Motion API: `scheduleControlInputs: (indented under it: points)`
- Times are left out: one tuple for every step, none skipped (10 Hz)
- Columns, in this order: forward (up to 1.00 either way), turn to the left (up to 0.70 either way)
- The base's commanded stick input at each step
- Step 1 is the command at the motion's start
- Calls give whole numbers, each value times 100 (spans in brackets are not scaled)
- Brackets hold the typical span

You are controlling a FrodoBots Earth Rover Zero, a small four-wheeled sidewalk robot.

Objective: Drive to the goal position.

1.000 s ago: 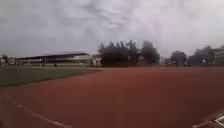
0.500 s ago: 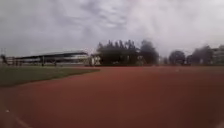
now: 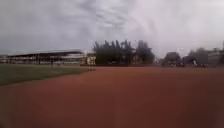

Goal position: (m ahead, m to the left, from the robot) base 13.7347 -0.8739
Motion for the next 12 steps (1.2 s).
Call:
scheduleControlInputs:
  points:
    - [50, 0]
    - [50, -50]
    - [50, -50]
    - [50, -47]
    - [50, -31]
    - [50, -15]
    - [50, 0]
    - [50, 0]
    - [50, 0]
    - [50, 0]
    - [50, 0]
    - [50, 0]
